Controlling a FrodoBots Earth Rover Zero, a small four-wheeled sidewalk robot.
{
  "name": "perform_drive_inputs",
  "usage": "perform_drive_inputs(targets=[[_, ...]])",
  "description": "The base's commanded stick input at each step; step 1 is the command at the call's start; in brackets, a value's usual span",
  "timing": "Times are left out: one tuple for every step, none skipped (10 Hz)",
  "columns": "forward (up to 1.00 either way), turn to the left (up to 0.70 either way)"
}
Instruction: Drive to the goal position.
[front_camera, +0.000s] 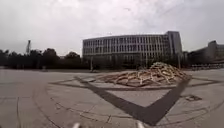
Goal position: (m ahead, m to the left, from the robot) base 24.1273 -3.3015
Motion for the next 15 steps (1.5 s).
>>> perform_drive_inputs(targets=[[0.50,0.00],[0.50,0.00],[0.50,0.00],[0.50,0.00],[0.50,0.00],[0.50,0.00],[0.50,0.00],[0.50,0.00],[0.50,0.00],[0.50,0.00],[0.50,-0.01],[0.50,-0.06],[0.50,-0.12],[0.50,-0.15],[0.50,-0.16]])
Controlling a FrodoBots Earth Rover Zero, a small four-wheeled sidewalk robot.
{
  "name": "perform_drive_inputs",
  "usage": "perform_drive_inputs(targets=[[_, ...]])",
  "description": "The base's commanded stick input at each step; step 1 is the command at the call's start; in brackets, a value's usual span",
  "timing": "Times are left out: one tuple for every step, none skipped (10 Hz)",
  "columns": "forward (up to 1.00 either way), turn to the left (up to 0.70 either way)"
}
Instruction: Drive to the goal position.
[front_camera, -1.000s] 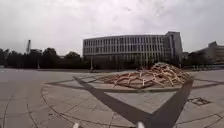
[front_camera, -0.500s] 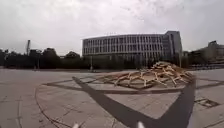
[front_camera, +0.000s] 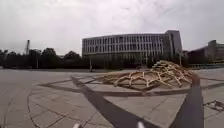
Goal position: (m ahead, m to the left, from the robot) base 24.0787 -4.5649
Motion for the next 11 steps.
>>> perform_drive_inputs(targets=[[0.50,-0.11],[0.50,0.00],[0.50,0.00],[0.50,0.06],[0.50,0.20],[0.50,0.25],[0.50,0.25],[0.50,0.25],[0.50,0.25],[0.50,0.25],[0.50,0.25]])
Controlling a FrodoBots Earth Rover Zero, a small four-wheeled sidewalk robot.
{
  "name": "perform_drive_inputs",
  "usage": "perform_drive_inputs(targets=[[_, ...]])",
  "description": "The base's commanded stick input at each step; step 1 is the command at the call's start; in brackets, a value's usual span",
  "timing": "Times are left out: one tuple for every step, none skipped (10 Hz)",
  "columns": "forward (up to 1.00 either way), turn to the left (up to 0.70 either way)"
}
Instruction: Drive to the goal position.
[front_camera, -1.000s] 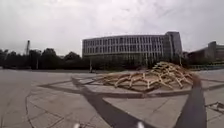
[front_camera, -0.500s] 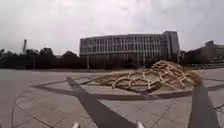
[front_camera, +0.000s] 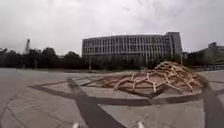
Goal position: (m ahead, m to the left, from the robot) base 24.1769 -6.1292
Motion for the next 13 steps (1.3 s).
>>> perform_drive_inputs(targets=[[0.50,0.25],[0.50,0.25],[0.50,0.25],[0.50,0.25],[0.50,0.25],[0.50,0.25],[0.50,0.25],[0.50,0.25],[0.50,0.25],[0.50,0.25],[0.50,0.25],[0.50,0.25],[0.50,0.25]])
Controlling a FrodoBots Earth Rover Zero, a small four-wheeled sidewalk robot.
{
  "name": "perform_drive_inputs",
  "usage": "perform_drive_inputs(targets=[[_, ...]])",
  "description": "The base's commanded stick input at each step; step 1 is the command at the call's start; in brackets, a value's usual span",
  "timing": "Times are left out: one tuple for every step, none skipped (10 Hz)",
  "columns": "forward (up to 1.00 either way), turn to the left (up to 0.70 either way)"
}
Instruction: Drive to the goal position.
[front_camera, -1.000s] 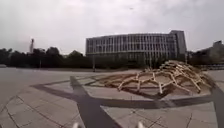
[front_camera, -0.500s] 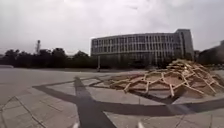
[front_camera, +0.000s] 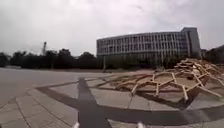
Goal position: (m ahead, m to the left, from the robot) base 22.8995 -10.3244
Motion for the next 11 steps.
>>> perform_drive_inputs(targets=[[0.50,0.25],[0.50,0.25],[0.50,0.25],[0.50,0.25],[0.50,0.25],[0.50,0.25],[0.50,0.25],[0.50,0.25],[0.50,0.25],[0.50,0.25],[0.50,0.25]])
